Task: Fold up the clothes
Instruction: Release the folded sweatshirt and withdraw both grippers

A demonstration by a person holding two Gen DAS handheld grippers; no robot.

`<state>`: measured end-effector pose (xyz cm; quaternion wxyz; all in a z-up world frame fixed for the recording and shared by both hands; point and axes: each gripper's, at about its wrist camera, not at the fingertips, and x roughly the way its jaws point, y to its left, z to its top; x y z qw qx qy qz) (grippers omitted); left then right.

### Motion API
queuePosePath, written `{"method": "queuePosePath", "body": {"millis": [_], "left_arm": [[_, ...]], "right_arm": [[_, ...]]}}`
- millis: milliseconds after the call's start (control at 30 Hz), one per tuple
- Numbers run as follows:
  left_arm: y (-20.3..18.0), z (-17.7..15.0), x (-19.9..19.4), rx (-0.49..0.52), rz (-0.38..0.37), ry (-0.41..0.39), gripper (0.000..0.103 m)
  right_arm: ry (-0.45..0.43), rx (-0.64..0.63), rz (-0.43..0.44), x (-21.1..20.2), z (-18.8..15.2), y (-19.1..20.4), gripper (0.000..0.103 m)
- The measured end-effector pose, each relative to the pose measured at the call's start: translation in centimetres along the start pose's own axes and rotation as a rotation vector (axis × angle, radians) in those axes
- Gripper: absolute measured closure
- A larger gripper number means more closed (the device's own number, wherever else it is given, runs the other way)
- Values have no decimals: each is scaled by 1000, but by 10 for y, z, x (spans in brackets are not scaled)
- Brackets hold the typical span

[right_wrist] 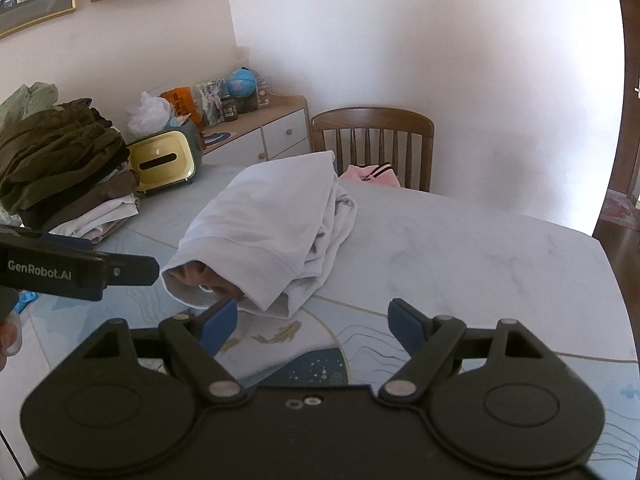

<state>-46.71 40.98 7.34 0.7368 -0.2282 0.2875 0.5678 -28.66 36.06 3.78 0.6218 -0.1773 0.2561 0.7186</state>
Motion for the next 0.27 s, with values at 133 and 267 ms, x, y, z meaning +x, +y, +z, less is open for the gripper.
{"method": "queuePosePath", "body": {"millis": [133,267], "left_arm": [[-3,-4,-2,1,0,6,1],[-4,-7,-2,-3,-7,16,1]], "right_arm": [[6,0,3,0,-1,0,0],[13,-2,6,1,-3,-1,0]]}}
